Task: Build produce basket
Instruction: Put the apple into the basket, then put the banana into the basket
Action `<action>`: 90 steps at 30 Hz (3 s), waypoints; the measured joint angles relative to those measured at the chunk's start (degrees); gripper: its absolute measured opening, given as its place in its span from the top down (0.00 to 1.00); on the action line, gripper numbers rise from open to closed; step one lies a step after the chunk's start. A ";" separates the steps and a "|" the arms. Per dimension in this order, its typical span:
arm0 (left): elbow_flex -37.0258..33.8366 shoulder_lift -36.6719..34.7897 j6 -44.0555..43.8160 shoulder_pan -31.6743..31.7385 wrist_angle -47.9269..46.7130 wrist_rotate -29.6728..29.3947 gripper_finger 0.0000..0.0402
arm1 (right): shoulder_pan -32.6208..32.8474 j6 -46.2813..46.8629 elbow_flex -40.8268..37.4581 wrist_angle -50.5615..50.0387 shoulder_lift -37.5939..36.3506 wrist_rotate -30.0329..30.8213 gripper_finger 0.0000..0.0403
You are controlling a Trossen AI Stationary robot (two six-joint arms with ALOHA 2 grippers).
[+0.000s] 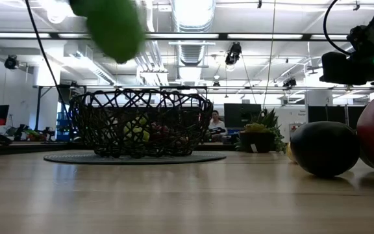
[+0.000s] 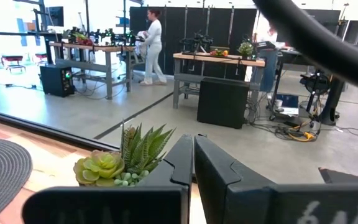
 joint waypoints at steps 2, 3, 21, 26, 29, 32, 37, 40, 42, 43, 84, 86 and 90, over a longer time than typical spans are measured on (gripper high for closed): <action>2.05 0.04 4.33 5.49 1.03 -0.45 1.00 | -0.01 -0.02 -0.02 0.00 0.01 0.01 0.98; 2.78 0.42 6.06 8.35 0.72 -0.49 1.00 | 0.01 -0.02 -0.01 0.00 0.01 0.00 0.98; -8.22 8.12 12.61 34.19 -11.06 5.70 1.00 | 0.02 0.01 -0.01 0.00 0.00 0.00 0.98; -9.35 8.22 10.33 34.21 -10.96 2.14 1.00 | -0.01 0.00 -0.02 0.00 0.00 0.00 0.98; -9.63 8.22 8.49 34.21 -10.98 1.85 0.96 | 0.00 -0.02 -0.02 0.00 0.00 0.01 0.98; -9.65 8.22 7.97 34.19 -11.05 1.87 0.86 | -0.01 0.00 0.00 0.00 0.00 0.00 0.98; -8.28 7.79 3.60 34.19 -12.30 4.83 0.68 | -0.01 0.00 -0.02 0.00 0.00 0.00 0.98; -5.27 6.92 -0.95 33.45 -11.91 6.32 0.62 | -0.01 -0.01 -0.01 0.00 0.00 0.00 0.98; -2.61 6.32 -3.93 31.97 -11.52 6.24 0.62 | 0.02 0.00 -0.01 0.00 0.00 0.00 0.98; -1.12 6.13 -5.16 30.90 -11.43 6.17 0.62 | 0.02 -0.01 -0.01 0.00 0.00 0.01 0.98; 6.62 7.80 -4.17 13.94 20.57 -20.22 0.62 | -0.88 -2.56 -0.02 0.26 0.00 0.07 0.98; 6.60 7.80 2.18 14.31 21.52 -20.15 0.62 | -0.88 -2.56 -0.02 0.26 0.00 0.07 0.98; 6.41 7.78 14.54 15.61 21.98 -18.07 0.62 | -0.88 -2.54 -0.02 0.26 0.00 0.07 0.98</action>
